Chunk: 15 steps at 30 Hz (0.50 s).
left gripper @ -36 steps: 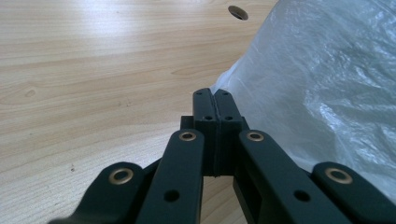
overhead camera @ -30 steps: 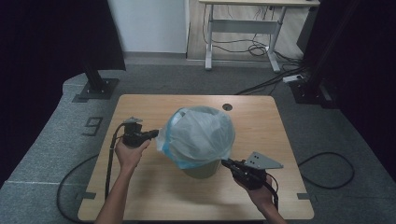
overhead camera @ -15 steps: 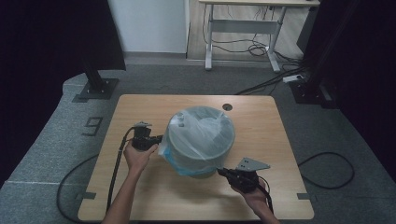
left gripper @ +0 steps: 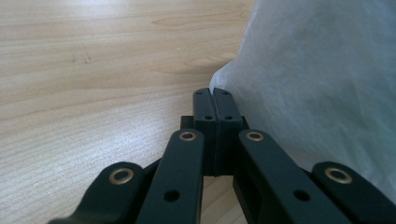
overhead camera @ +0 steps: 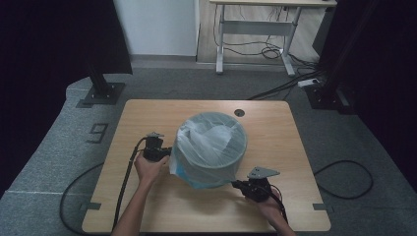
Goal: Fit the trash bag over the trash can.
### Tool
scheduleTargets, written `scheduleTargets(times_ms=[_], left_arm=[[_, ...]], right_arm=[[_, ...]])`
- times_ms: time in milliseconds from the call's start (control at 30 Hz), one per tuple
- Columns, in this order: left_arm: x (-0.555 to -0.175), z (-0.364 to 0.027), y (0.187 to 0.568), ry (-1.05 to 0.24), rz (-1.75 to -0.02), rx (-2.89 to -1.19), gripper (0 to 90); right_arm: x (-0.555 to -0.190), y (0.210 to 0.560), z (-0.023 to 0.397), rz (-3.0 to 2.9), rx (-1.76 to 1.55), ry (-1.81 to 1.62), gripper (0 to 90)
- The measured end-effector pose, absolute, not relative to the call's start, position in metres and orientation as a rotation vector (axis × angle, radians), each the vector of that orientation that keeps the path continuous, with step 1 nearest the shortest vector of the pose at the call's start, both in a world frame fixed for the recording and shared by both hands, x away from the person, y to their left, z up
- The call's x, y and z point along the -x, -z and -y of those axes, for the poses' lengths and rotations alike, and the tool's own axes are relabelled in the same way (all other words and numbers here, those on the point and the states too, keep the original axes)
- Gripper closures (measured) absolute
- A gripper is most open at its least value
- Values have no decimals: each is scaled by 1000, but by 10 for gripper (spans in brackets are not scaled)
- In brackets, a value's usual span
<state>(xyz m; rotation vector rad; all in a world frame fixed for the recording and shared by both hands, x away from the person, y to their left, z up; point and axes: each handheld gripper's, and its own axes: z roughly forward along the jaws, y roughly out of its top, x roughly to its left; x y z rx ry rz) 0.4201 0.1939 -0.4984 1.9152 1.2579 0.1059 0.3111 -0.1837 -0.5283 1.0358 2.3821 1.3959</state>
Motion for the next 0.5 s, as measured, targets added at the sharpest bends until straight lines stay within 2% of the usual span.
scheduleTargets(times_ms=[500], left_arm=[[-417,-193,505,-93,-1255,-1900,898]], right_arm=[[-316,540,189,-2386,-1046,-1270,890]])
